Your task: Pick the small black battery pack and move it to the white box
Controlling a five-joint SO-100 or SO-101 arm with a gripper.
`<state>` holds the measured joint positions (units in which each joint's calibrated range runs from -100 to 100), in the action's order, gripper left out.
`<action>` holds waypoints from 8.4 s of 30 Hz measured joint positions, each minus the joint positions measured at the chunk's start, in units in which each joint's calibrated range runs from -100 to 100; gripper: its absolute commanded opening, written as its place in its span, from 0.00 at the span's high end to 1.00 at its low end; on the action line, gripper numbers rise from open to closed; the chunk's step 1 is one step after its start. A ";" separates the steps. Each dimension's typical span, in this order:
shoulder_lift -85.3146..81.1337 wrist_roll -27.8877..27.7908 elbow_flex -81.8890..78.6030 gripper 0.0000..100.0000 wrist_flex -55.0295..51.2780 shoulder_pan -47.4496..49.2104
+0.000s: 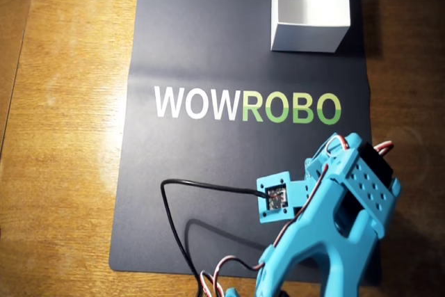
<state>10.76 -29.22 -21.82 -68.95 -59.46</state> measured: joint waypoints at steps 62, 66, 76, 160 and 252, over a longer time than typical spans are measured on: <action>17.37 5.94 48.00 0.94 45.79 37.21; 19.58 5.94 48.55 0.94 45.97 35.11; 23.39 5.94 48.55 0.94 45.97 33.87; 27.63 -16.87 50.09 0.82 36.02 32.76; -86.44 23.49 -53.55 0.82 8.20 48.95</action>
<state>-75.68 -5.73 -75.36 -60.75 -10.51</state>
